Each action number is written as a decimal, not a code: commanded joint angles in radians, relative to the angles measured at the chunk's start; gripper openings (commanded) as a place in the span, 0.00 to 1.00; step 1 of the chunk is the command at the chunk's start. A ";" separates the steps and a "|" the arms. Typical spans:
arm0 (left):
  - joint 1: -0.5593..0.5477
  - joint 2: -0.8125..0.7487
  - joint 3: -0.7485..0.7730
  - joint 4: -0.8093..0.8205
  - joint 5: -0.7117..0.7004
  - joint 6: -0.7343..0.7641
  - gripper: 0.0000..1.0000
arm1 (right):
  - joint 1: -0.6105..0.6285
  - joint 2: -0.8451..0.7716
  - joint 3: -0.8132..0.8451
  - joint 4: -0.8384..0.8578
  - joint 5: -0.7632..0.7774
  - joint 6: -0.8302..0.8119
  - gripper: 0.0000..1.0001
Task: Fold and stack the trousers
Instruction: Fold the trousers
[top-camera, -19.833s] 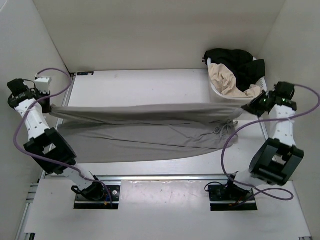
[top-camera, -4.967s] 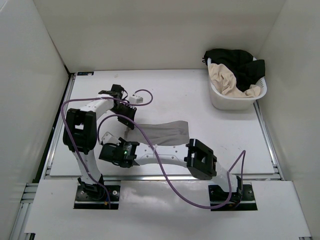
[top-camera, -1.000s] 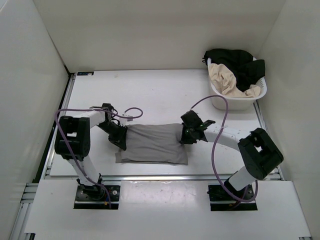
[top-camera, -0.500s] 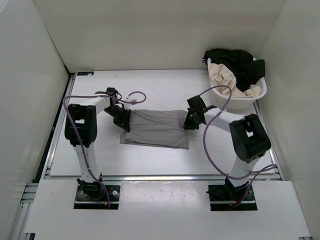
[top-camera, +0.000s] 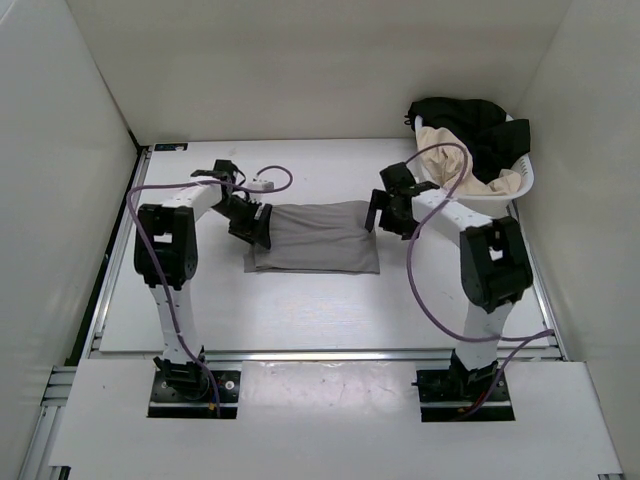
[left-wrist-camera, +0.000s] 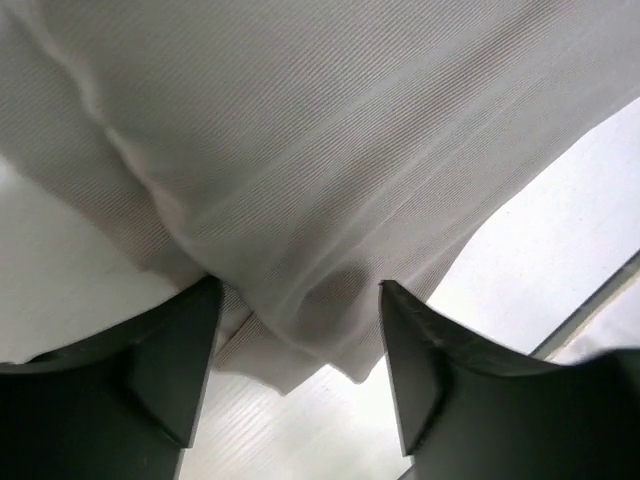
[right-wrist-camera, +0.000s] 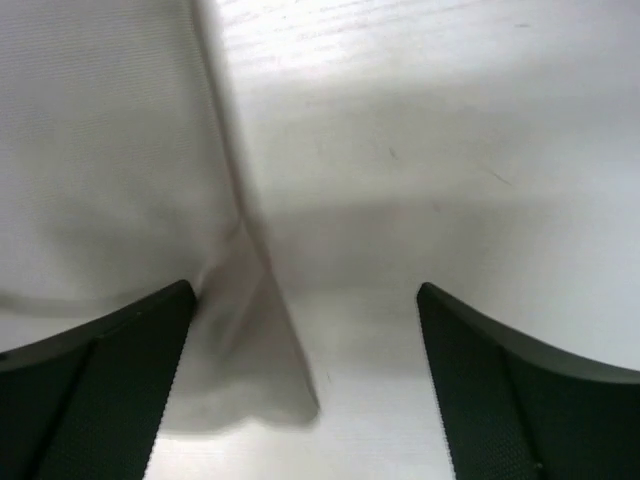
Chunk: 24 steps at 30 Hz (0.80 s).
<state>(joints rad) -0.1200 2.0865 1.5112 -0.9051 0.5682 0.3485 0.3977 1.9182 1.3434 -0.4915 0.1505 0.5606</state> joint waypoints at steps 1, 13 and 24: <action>0.003 -0.115 0.073 0.012 -0.053 -0.029 0.80 | 0.042 -0.206 0.031 -0.120 0.156 -0.040 0.99; 0.124 -0.632 -0.057 -0.032 -0.414 -0.157 1.00 | 0.055 -0.662 0.048 -0.698 0.336 0.107 0.99; 0.405 -0.931 -0.514 0.034 -0.587 -0.102 1.00 | 0.055 -0.982 -0.007 -0.933 0.379 0.246 0.99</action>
<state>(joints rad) 0.2394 1.2610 1.0332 -0.8928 0.0341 0.2291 0.4538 0.9924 1.3369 -1.3067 0.4904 0.7525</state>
